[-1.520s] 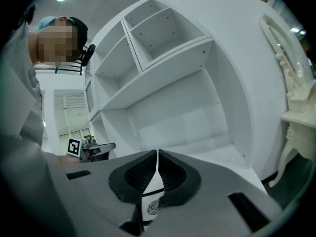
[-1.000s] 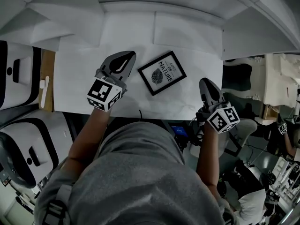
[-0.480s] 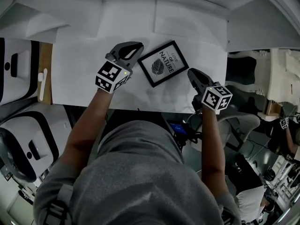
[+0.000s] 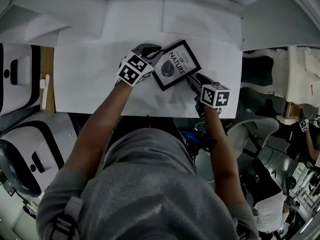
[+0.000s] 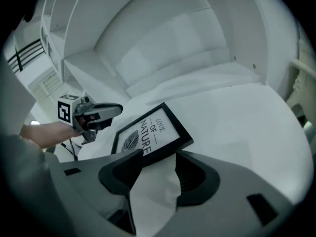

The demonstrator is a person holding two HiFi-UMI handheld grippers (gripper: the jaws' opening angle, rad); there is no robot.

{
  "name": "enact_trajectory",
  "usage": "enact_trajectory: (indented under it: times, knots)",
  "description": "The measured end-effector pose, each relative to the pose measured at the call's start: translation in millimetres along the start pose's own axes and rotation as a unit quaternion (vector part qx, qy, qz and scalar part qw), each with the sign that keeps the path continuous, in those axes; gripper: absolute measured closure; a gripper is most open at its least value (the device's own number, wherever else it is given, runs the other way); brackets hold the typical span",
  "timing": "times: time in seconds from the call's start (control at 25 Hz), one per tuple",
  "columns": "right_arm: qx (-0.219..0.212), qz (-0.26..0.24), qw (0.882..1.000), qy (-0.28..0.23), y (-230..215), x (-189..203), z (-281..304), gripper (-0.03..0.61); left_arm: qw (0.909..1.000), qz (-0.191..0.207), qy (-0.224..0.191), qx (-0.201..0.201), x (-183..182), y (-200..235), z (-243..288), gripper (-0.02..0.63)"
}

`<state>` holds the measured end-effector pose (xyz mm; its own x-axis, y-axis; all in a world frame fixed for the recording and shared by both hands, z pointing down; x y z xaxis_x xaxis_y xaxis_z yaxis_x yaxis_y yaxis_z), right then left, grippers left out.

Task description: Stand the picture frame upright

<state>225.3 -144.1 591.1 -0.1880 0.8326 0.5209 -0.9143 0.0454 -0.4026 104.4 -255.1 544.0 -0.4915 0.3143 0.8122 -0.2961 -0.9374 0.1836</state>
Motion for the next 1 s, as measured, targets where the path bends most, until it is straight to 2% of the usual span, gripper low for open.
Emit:
enact_trajectory:
  times: [0.12, 0.28, 0.52, 0.72, 1.0]
  knots:
    - [0.029, -0.027, 0.999, -0.002, -5, 0, 2, 0.377, 0.9998, -0.003, 0.022, 0.000, 14, 2, 16, 0.537]
    - [0.018, -0.007, 1.000, -0.008, -3, -3, 5, 0.378, 0.9990, -0.014, 0.042, -0.010, 30, 7, 30, 0.506]
    - [0.031, -0.020, 0.999, -0.016, 0, -4, 10, 0.377, 0.9977, -0.019, 0.065, -0.003, 45, 0, 38, 0.500]
    - [0.046, -0.028, 0.998, -0.011, -9, -7, 11, 0.379, 0.9976, -0.029, 0.063, 0.000, 47, -2, 37, 0.500]
    - [0.073, -0.069, 0.995, -0.004, -15, -11, 13, 0.382, 0.9964, -0.035, 0.077, 0.012, 51, -15, 31, 0.503]
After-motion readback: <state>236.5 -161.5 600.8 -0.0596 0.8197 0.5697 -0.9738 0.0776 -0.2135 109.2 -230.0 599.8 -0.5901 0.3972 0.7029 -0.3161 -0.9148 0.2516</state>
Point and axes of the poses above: the fingertips, and each gripper's own axes: z forward along the fingers, y to its left, x out of its underside, the point moved 1 cm from there along -z, backward along the fingers, and after that the axes turned 8 degrees about x, right-handed, at the moved point
